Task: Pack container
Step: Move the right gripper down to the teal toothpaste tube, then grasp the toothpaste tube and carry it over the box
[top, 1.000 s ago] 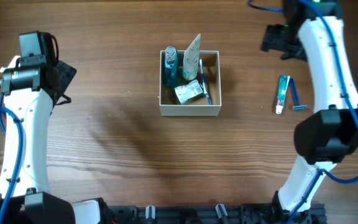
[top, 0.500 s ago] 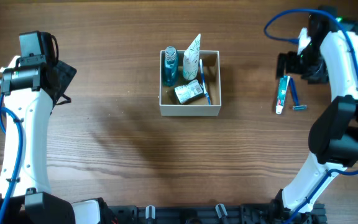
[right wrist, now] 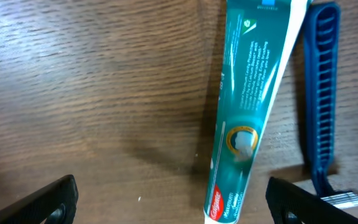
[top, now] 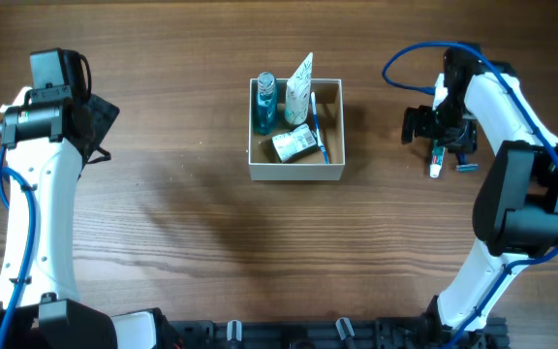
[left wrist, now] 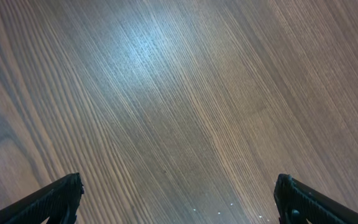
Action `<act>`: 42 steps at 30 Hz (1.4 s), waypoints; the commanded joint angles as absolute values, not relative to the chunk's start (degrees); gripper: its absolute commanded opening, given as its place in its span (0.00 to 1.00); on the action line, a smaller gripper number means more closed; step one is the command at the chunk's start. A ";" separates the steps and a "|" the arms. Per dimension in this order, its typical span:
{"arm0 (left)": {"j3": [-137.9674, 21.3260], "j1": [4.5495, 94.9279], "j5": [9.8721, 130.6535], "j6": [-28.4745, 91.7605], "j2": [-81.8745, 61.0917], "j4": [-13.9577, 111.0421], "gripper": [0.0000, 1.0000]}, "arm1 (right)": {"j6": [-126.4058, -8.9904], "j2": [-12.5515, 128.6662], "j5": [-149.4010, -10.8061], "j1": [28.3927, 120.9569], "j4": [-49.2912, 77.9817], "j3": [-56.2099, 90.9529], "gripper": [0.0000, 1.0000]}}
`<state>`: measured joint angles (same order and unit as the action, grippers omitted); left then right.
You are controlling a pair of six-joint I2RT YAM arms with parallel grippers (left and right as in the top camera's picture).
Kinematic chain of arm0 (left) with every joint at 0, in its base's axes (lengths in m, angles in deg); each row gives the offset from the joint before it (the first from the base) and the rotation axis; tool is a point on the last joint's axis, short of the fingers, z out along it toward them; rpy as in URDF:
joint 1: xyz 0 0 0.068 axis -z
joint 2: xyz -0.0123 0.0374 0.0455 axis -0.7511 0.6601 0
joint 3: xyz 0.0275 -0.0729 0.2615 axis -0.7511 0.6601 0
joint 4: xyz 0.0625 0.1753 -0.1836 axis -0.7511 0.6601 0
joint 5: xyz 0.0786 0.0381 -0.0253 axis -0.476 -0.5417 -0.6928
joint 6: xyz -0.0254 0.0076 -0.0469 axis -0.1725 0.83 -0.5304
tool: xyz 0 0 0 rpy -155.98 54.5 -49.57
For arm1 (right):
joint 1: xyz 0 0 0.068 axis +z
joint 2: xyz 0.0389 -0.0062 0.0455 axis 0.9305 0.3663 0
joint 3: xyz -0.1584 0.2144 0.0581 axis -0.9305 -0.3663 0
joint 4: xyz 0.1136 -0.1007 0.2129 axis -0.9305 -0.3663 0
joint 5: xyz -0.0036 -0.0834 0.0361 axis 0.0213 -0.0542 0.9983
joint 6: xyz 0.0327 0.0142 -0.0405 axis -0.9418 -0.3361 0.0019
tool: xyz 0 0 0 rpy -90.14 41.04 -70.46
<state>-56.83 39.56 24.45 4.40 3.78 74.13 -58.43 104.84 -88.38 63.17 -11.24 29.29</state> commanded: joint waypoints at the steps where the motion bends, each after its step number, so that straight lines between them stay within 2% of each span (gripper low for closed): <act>1: -57.51 39.30 23.51 4.66 2.89 74.15 1.00 | -60.18 104.19 -89.21 63.10 -9.38 27.17 0.98; 19: -57.51 39.30 23.51 4.66 2.89 74.13 1.00 | -60.29 107.07 -90.04 63.08 -4.51 26.28 0.97; 25: -57.51 39.30 23.51 4.66 2.89 74.15 1.00 | -60.20 107.14 -90.10 63.08 -4.46 26.28 0.78; 38: -57.51 39.30 23.53 4.66 2.89 74.13 1.00 | -60.18 107.20 -92.44 63.08 -3.89 26.28 0.77; 42: -57.51 39.30 23.51 4.66 2.89 74.13 1.00 | -60.18 107.20 -92.44 63.08 -3.41 26.28 0.72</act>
<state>-56.83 39.56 24.45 4.40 3.78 74.13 -60.00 105.69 -91.20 63.17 -3.83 26.65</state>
